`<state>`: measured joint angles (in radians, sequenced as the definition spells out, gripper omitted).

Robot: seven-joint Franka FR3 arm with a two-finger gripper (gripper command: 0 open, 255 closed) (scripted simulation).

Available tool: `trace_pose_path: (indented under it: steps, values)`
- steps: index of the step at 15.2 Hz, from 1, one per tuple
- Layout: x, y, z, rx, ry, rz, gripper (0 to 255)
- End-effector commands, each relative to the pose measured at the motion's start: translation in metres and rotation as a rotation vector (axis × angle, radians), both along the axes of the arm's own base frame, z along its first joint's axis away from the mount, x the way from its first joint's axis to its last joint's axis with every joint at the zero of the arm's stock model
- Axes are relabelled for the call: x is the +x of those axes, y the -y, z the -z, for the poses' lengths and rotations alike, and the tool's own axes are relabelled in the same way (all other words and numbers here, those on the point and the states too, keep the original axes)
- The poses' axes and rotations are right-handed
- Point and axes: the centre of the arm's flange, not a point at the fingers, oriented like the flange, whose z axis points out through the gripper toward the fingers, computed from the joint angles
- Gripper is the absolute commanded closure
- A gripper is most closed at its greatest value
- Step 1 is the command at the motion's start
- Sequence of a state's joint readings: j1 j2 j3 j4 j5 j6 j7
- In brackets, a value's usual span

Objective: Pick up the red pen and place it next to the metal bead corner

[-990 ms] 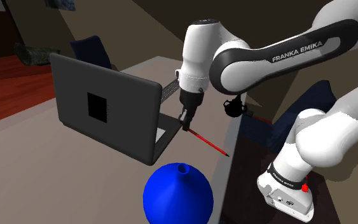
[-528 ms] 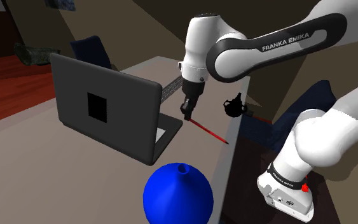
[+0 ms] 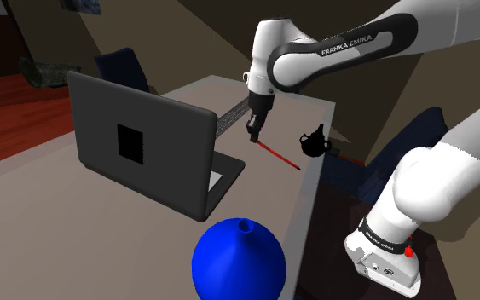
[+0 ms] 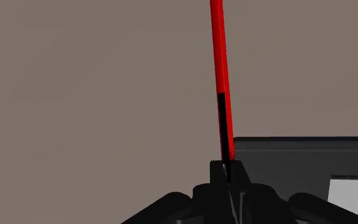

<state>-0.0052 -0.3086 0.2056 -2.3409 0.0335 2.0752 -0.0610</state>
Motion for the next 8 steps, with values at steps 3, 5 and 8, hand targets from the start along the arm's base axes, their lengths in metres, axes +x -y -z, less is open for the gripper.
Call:
trace_pose_path:
  steps: [3,5,8]
  values:
    - [0.028,0.044,-0.001,-0.001,0.000,-0.001,255]
    - [0.042,0.067,-0.001,-0.001,0.000,-0.001,255]
    - [0.057,0.093,0.004,-0.001,0.000,-0.001,255]
